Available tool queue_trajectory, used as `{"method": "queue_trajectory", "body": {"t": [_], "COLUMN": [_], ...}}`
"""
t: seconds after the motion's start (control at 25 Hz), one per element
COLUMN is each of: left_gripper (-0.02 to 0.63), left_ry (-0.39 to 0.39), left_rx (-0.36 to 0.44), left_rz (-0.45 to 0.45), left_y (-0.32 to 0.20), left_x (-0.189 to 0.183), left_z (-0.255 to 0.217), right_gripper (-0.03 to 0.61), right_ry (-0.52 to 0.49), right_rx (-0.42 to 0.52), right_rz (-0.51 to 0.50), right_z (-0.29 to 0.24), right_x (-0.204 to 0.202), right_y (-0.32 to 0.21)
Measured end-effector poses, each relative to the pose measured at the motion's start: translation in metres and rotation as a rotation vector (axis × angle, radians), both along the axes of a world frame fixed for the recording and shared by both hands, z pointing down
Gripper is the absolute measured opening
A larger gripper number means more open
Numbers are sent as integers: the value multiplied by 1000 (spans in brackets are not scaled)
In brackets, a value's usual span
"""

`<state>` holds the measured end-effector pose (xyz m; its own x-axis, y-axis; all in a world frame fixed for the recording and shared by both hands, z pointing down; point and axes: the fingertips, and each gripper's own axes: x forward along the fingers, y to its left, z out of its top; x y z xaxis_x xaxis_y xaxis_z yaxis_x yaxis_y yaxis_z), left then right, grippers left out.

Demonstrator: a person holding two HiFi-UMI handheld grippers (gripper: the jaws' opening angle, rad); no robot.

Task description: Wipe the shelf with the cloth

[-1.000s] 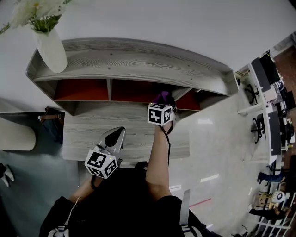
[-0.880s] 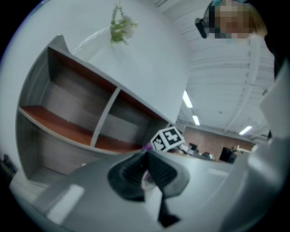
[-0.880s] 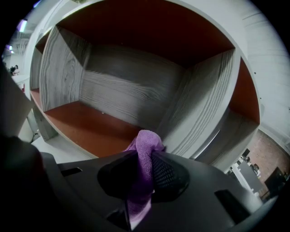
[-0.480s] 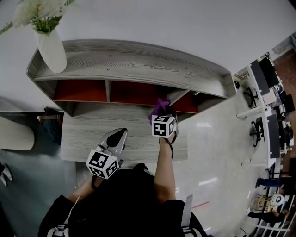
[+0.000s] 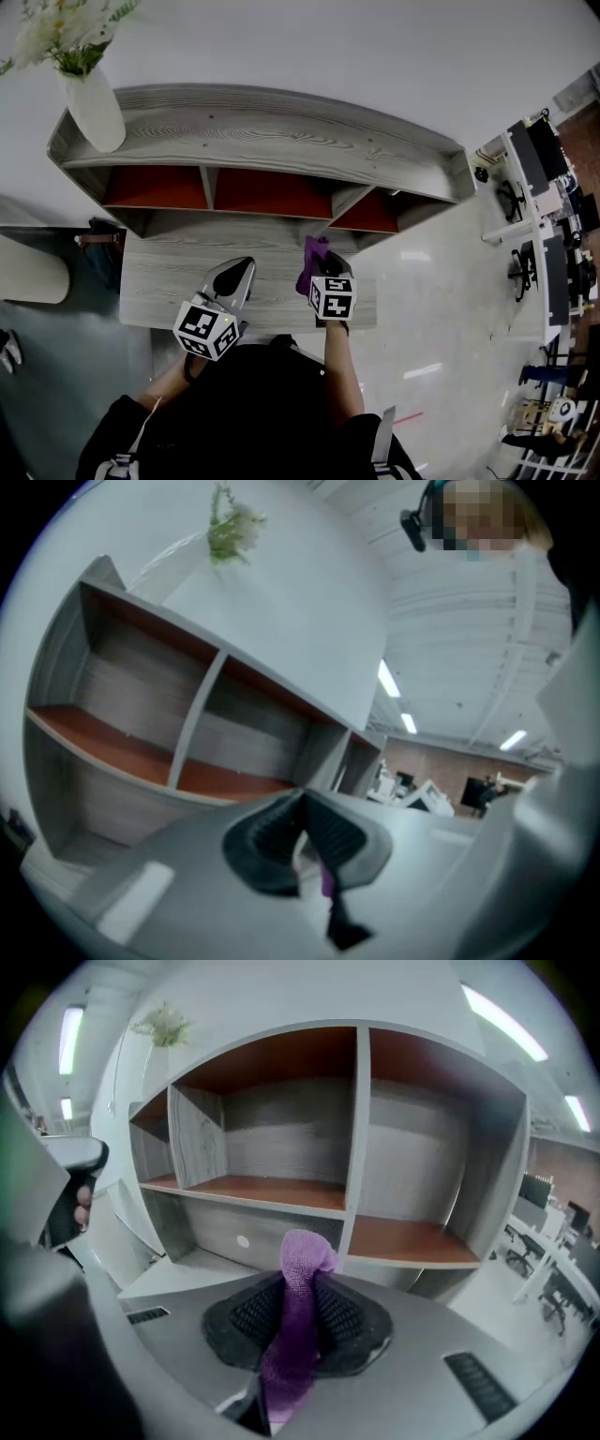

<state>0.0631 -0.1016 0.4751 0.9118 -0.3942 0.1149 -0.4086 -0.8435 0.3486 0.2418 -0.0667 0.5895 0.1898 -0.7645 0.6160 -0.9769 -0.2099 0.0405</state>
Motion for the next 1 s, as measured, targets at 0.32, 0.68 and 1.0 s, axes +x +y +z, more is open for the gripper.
{"method": "queue_trajectory", "body": {"t": [0.32, 0.68, 1.0], "left_gripper": [5, 5, 5], "left_ry": [-22, -5, 0], "left_rx": [15, 86, 107], "left_rz": [-50, -75, -128], "left_y": [-8, -5, -7], "left_x": [6, 7, 1], "left_z": [-1, -24, -30], "right_gripper": [63, 63, 63], "right_ry": [-49, -112, 20], "right_rx": [154, 419, 605], "right_rz": [-51, -60, -108], "right_z": [-25, -98, -162], "right_x": [-24, -62, -76], "right_y": [16, 15, 25]}}
